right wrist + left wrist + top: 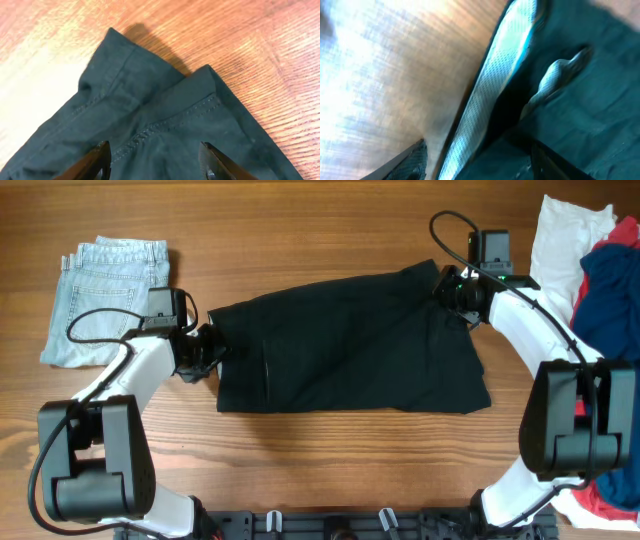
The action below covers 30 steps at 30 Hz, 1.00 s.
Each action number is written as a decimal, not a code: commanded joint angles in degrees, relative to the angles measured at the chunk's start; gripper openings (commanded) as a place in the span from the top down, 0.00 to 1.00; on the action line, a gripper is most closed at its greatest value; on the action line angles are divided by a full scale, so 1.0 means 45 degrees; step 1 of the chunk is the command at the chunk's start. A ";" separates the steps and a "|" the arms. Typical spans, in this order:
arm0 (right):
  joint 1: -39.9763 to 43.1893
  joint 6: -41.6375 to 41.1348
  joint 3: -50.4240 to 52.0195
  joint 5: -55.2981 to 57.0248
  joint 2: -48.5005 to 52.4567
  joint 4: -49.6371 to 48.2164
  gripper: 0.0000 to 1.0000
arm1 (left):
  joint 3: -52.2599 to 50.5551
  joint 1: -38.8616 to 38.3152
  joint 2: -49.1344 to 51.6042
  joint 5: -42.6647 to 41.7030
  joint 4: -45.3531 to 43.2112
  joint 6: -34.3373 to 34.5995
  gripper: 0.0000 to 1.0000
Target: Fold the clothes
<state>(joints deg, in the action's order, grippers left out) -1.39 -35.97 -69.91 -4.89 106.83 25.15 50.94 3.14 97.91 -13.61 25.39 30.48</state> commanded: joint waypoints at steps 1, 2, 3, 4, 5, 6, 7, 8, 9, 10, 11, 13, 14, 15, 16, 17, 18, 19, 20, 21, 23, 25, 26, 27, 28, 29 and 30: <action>0.0078 -0.0476 -0.0238 0.0321 0.0675 -0.0097 0.42 | -0.0301 0.0102 0.0340 0.0058 -0.0695 -0.0398 0.32; 0.0078 -0.0476 -0.0238 0.0321 0.0777 -0.0112 0.41 | -0.0301 0.0102 0.0340 -0.0204 -0.1127 -0.0423 0.32; 0.0078 -0.0461 -0.0238 0.0325 0.0816 -0.0117 0.41 | -0.0301 0.0102 0.0340 -0.0622 -0.1467 -0.0656 0.32; 0.0078 -0.0466 -0.0238 0.0330 0.0840 -0.0126 0.40 | -0.0301 0.0102 0.0340 -0.1001 -0.1749 -0.0792 0.32; 0.0078 -0.0471 -0.0238 0.0325 0.0840 -0.0189 0.38 | -0.0301 0.0102 0.0340 -0.1190 -0.1991 -0.0777 0.32; 0.0078 -0.0476 -0.0238 0.0325 0.0840 -0.0267 0.37 | -0.0301 0.0102 0.0340 -0.1224 -0.2161 -0.0777 0.32; 0.0078 -0.0476 -0.0238 0.0330 0.0840 -0.0325 0.37 | -0.0301 0.0102 0.0340 -0.1219 -0.2239 -0.0777 0.32; 0.0078 -0.0481 -0.0238 0.0325 0.0840 -0.0432 0.37 | -0.0301 0.0102 0.0340 -0.1219 -0.2312 -0.0777 0.32; 0.0078 -0.0486 -0.0238 0.0330 0.0840 -0.0568 0.37 | -0.0301 0.0102 0.0340 -0.1219 -0.2322 -0.0777 0.32; 0.0078 -0.0559 -0.0238 0.0325 0.0845 -0.0777 0.36 | -0.0301 0.0102 0.0340 -0.1214 -0.2302 -0.0777 0.32; 0.0078 -0.0738 -0.0238 0.0335 0.0860 -0.0889 0.36 | -0.0306 0.0102 0.0340 -0.1214 -0.2220 -0.0782 0.32; 0.0078 -0.1010 -0.0238 0.0325 0.0971 -0.1141 0.36 | -0.0306 0.0102 0.0340 -0.1205 -0.2050 -0.0777 0.32; 0.0078 -0.1209 -0.0238 0.0325 0.1069 -0.1156 0.37 | -0.0306 0.0102 0.0340 -0.1200 -0.2016 -0.0782 0.32; 0.0078 -0.1418 -0.0238 0.0321 0.1175 -0.1161 0.37 | -0.0311 0.0102 0.0340 -0.1195 -0.2016 -0.0777 0.31; 0.0078 -0.1472 -0.0238 0.0267 0.1341 -0.1180 0.38 | -0.0316 0.0102 0.0340 -0.1161 -0.2011 -0.0777 0.31; 0.0078 -0.1472 -0.0238 0.0180 0.1477 -0.1209 0.44 | -0.0316 0.0102 0.0340 -0.1161 -0.2011 -0.0777 0.31; 0.0078 -0.1462 -0.0238 0.0073 0.1647 -0.1263 0.52 | -0.0316 0.0102 0.0340 -0.1161 -0.2011 -0.0782 0.31; 0.0078 -0.1472 -0.0238 0.0053 0.1768 -0.1263 0.64 | -0.0316 0.0102 0.0340 -0.1156 -0.1982 -0.0782 0.31; 0.0078 -0.1457 -0.0238 -0.0063 0.1807 -0.1263 0.75 | -0.0316 0.0102 0.0340 -0.1107 -0.1933 -0.0782 0.31; 0.0078 -0.1447 -0.0238 -0.0087 0.1807 -0.1263 0.82 | -0.0316 0.0102 0.0340 -0.1103 -0.1914 -0.0782 0.31; 0.0078 -0.1316 -0.0253 -0.0413 0.1783 -0.1336 0.96 | -0.0316 0.0102 0.0340 -0.1107 -0.1880 -0.0782 0.31; 0.0078 -0.1331 -0.0253 -0.0646 0.1651 -0.1166 0.96 | -0.0316 0.0102 0.0340 -0.1107 -0.1821 -0.0782 0.31; 0.0078 -0.1326 -0.0253 -0.0627 0.1457 -0.1025 0.96 | -0.0316 0.0107 0.0340 -0.1103 -0.1773 -0.0782 0.31; 0.0078 -0.1258 -0.0253 -0.0559 0.1195 -0.0981 0.96 | -0.0316 0.0102 0.0340 -0.1103 -0.1729 -0.0782 0.31; 0.0078 -0.1078 -0.0253 -0.0379 0.0797 -0.0981 0.96 | -0.0316 0.0102 0.0340 -0.1059 -0.1690 -0.0782 0.31; 0.0078 -0.1020 -0.0253 -0.0131 0.0408 -0.0967 0.96 | -0.0316 0.0102 0.0340 -0.1039 -0.1690 -0.0782 0.30; 0.0078 -0.1001 -0.0253 0.0102 -0.0010 -0.0957 0.96 | -0.0316 0.0102 0.0340 -0.0962 -0.1690 -0.0782 0.31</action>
<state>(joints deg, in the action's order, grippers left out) -1.13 -41.80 -69.93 -6.20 113.06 20.78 50.09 3.14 98.78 -18.13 17.30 28.08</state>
